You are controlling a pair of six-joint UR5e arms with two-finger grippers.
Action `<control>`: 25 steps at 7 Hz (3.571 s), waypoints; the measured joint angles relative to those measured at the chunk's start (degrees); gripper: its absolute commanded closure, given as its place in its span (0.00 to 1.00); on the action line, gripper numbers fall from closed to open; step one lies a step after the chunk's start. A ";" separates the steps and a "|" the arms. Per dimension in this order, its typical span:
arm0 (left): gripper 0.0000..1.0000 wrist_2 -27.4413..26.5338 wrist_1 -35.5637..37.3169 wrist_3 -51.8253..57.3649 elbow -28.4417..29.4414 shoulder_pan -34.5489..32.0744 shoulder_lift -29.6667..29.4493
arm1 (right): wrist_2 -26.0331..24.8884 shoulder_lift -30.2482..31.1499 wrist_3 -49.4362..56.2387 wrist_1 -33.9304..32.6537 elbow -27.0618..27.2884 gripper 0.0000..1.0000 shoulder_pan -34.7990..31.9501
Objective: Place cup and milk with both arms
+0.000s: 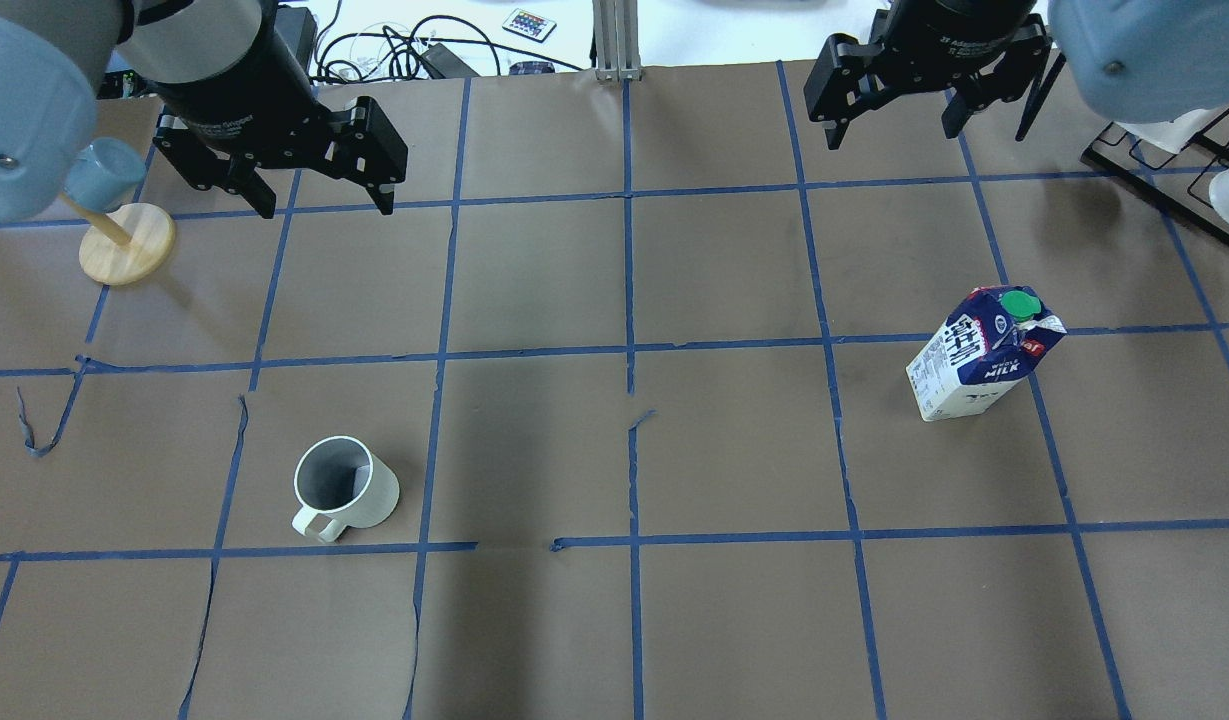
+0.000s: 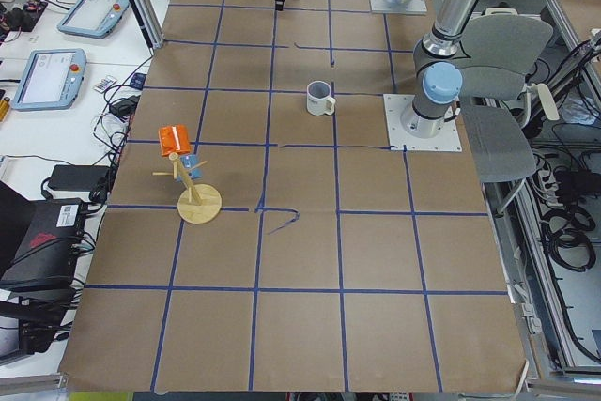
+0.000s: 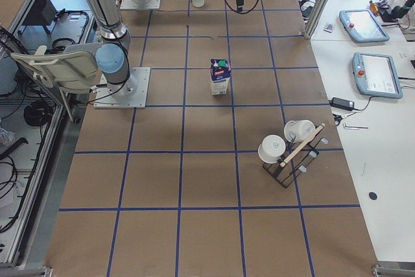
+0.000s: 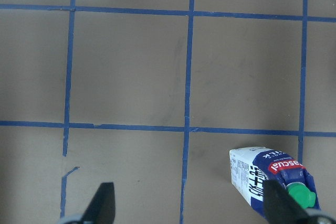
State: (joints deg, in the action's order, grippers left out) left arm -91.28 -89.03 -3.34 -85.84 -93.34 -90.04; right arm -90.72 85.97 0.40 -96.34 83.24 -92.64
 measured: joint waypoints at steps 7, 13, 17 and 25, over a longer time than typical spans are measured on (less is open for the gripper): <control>0.02 -2.03 -3.34 4.58 -13.90 2.03 1.35 | -0.14 -0.28 4.27 -0.48 2.33 0.04 5.65; 1.00 -2.37 23.88 5.24 -38.74 6.37 -2.47 | -0.35 -0.51 15.51 -14.44 19.83 0.03 16.16; 1.00 -0.21 22.93 1.72 -35.51 5.13 -3.23 | -0.53 -0.49 19.71 -23.72 28.54 0.07 18.19; 0.00 12.43 22.40 -37.28 -16.06 -23.27 -19.22 | -2.30 1.03 21.69 -21.72 31.11 0.52 18.46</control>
State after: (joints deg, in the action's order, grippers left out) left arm -78.85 -66.63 -40.62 -101.90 -116.61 -109.26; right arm -93.02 87.00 22.09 -118.06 114.35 -74.18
